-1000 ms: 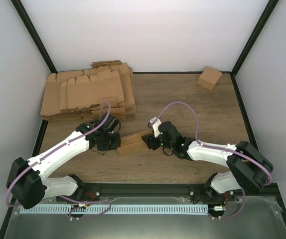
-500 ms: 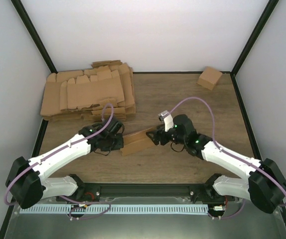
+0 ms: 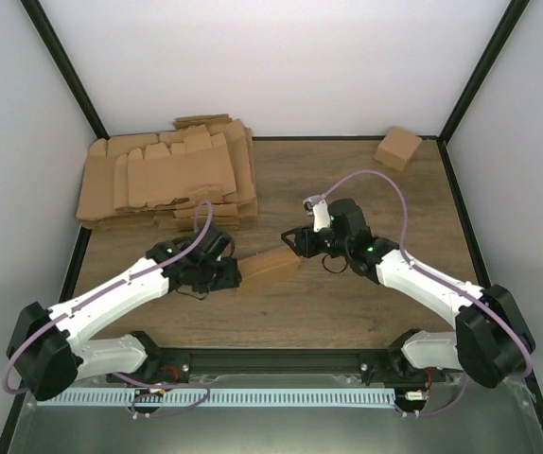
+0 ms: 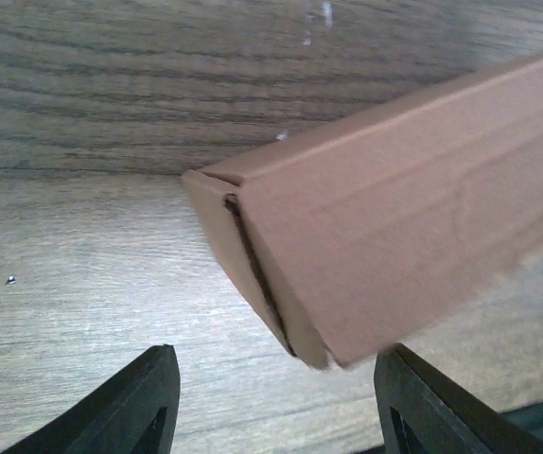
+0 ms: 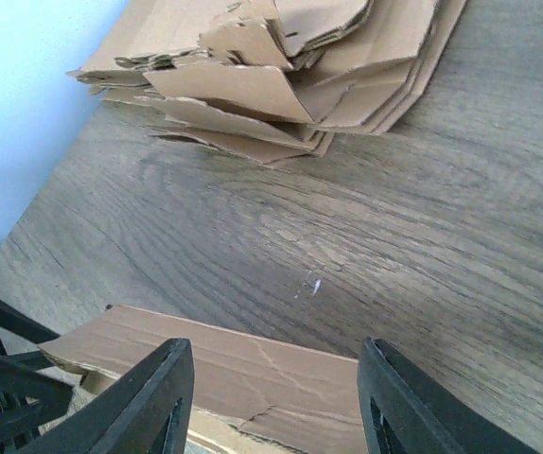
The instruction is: Fold the paper box
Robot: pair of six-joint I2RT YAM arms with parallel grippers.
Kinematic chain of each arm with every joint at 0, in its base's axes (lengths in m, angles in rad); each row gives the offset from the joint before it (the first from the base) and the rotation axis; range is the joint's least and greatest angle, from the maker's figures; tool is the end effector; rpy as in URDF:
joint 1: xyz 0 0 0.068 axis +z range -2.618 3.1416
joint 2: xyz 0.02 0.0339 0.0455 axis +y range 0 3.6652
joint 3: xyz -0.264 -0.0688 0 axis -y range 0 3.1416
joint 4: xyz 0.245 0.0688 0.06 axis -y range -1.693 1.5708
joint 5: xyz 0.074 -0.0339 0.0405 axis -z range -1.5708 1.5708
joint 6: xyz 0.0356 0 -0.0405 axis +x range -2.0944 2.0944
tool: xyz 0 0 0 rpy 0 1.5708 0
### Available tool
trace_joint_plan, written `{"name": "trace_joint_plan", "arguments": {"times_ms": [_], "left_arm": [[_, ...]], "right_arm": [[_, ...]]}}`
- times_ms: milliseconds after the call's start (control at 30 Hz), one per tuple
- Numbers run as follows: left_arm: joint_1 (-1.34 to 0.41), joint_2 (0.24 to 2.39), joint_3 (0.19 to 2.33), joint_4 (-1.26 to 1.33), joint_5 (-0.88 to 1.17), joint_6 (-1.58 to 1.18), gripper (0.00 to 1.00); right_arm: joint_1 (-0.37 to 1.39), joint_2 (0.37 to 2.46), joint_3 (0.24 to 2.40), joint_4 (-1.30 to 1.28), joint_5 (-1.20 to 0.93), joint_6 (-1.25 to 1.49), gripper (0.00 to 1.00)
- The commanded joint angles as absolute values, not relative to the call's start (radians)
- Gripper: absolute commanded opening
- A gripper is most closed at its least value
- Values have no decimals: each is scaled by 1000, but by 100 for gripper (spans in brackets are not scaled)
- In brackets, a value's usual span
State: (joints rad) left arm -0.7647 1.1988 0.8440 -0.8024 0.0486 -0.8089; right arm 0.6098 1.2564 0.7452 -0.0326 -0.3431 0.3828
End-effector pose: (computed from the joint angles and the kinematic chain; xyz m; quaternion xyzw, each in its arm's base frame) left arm 0.1566 -0.1526 0.2303 -0.0166 0.9783 -0.1621 0.1281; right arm 0.2173 0.1664 0.2414 -0.1805 0.8432 0.3612 0.3548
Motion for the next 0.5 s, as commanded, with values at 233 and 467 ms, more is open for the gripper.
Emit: {"name": "trace_joint_plan", "arguments": {"times_ms": [233, 467], "left_arm": [[-622, 1030, 785, -644, 298, -842, 76], [-525, 944, 671, -475, 436, -911, 47]], "right_arm": [[585, 1265, 770, -70, -338, 414, 41], [582, 1256, 748, -77, -310, 418, 35]]}}
